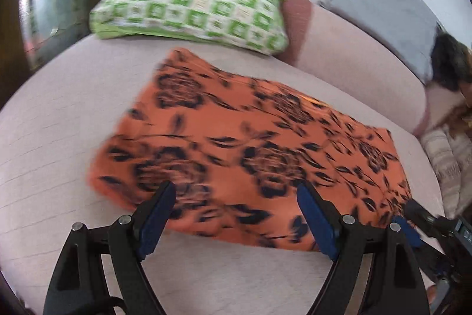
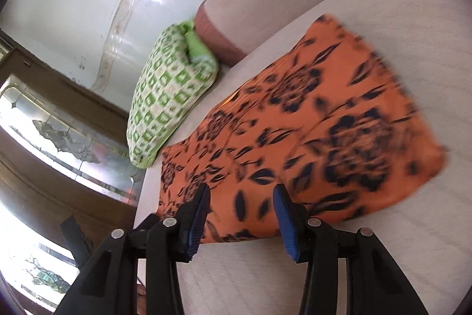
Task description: Fold small clothes
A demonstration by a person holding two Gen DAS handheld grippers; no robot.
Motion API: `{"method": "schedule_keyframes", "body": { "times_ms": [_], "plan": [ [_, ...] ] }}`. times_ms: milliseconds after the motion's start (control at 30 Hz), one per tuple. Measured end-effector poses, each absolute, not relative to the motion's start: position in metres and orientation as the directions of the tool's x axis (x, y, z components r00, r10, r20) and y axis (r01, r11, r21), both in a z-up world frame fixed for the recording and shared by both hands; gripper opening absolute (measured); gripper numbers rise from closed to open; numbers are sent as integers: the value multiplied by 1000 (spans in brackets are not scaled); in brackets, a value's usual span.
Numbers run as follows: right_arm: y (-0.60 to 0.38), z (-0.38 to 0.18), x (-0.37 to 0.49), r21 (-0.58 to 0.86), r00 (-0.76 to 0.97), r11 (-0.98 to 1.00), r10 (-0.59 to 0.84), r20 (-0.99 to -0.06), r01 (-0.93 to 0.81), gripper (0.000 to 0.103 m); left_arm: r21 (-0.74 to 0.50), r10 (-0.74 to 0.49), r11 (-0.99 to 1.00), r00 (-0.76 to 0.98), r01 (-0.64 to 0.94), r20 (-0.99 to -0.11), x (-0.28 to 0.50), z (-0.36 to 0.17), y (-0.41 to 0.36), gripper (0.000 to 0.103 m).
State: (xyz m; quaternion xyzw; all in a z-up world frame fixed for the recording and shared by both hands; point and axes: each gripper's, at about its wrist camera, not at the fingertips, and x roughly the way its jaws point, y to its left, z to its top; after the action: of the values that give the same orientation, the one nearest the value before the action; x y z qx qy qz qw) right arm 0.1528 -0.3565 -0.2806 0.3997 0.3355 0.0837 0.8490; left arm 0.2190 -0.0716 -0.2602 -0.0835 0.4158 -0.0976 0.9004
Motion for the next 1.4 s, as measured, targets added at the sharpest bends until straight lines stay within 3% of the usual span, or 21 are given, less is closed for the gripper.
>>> {"method": "schedule_keyframes", "body": {
  "times_ms": [133,200,267,367,433,500,600,733,900,1200,1233,1267,1300,1367,1400],
  "plan": [
    [-342,-306,179,749,728,641,432,-533,169,46,-189,-211,977,523,95,-826,247,-297,-91,85],
    [-340,-333,192,750,664,617,460,-589,238,43,-124,-169,985,533,120,-829,245,-296,-98,85],
    [-345,-341,191,785,666,568,489,-563,247,42,-129,-184,982,528,138,-829,242,-292,-97,85],
    [-353,-332,180,803,660,544,514,-548,244,50,-200,-215,976,530,88,-820,239,-284,-73,85],
    [-362,-324,162,827,689,513,515,-510,229,63,-276,-248,961,549,33,-798,231,-276,-45,85],
    [-369,-313,145,833,711,517,509,-484,197,70,-295,-230,955,563,-26,-794,225,-274,-18,85],
    [-381,-307,117,826,720,527,492,-490,202,70,-302,-171,942,566,-145,-807,221,-277,20,85],
    [-406,-316,97,830,730,477,452,-513,288,72,-488,-293,829,531,-273,-795,220,-297,67,85],
    [-433,-344,88,834,736,342,401,-546,432,73,-493,-318,835,514,-246,-796,232,-297,53,93],
    [-451,-356,110,872,804,227,341,-487,433,77,-640,-410,731,598,-236,-689,266,-302,41,93],
    [-455,-357,110,876,814,220,328,-480,428,78,-664,-419,709,614,-239,-669,266,-304,43,92],
    [-456,-357,114,880,825,216,312,-472,422,78,-679,-425,694,625,-241,-655,267,-305,44,81],
    [-456,-357,118,884,835,218,296,-464,414,79,-678,-422,692,623,-248,-658,270,-307,43,62],
    [-453,-354,132,879,840,247,277,-467,408,79,-660,-416,706,604,-257,-680,275,-312,41,37],
    [-452,-352,137,876,842,266,268,-469,403,76,-648,-404,714,601,-263,-690,278,-314,39,32]
  ]
}}
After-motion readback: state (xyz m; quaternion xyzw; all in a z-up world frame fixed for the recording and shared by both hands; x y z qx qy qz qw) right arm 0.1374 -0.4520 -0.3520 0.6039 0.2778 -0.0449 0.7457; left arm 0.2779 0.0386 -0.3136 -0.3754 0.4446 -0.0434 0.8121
